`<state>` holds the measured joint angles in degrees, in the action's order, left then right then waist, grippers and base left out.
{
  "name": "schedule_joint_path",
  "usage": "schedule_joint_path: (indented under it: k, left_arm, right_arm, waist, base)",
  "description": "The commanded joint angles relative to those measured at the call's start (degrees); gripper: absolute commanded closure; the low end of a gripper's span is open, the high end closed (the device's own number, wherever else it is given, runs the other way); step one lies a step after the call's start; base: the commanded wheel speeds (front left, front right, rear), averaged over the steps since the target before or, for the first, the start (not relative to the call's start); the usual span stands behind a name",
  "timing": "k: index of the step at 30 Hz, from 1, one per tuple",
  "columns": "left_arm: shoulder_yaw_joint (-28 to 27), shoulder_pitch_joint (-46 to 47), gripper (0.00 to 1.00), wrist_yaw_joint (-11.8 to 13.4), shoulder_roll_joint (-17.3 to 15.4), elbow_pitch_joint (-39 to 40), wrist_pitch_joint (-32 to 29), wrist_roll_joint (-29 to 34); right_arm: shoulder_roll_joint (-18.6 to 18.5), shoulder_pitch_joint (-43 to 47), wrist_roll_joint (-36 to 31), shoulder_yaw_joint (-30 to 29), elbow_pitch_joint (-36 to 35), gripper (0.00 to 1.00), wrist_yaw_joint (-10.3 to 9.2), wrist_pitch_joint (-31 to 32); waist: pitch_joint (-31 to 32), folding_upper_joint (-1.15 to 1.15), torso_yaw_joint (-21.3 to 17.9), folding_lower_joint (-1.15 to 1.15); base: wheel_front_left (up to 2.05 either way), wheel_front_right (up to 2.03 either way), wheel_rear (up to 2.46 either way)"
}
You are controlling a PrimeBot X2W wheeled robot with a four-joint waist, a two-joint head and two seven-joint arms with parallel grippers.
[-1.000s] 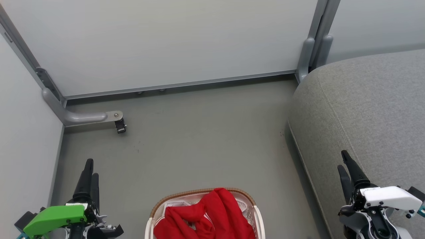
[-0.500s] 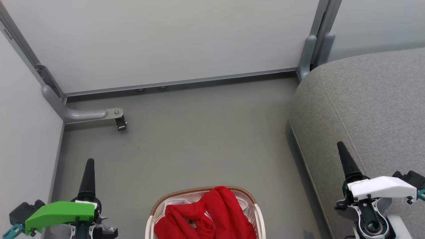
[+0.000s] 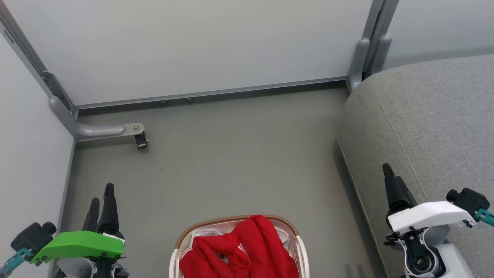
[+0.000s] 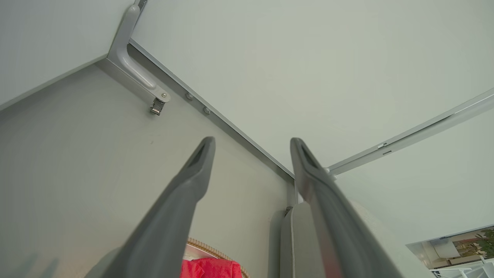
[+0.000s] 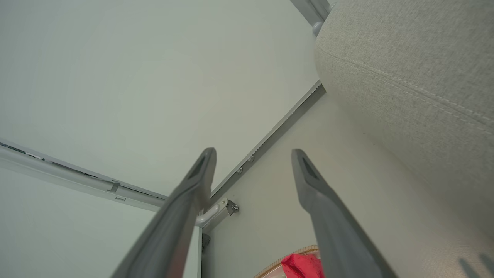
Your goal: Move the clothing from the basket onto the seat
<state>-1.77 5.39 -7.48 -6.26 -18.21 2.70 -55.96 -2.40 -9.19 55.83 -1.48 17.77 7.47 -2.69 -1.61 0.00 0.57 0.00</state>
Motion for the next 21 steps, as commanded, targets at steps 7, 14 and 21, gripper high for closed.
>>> schedule_joint_path:
  k: [7,14,21]
  left_arm:
    - [0.8,1.8,0.00,0.0,-1.2,0.6,1.8,8.5]
    - [1.4,1.8,0.00,0.0,-1.6,0.0,3.1,14.6]
    - [1.7,1.2,0.00,0.0,-1.9,-0.8,4.3,20.1]
  right_arm:
    - [-0.3,-2.1,-8.8,0.5,0.5,0.00,0.02,-1.8]
    - [-0.4,-2.7,-15.9,0.8,1.7,0.00,0.02,-3.2]
    - [-0.4,-2.7,-22.4,1.3,2.9,0.00,0.02,-4.3]
  waist:
    - [-0.4,0.00,0.1,0.00]
    - [-0.8,0.00,0.1,0.00]
    - [-0.8,0.00,0.1,0.00]
  base:
    - [0.00,0.00,0.00]
    - [0.00,0.00,0.00]
    - [0.00,0.00,0.00]
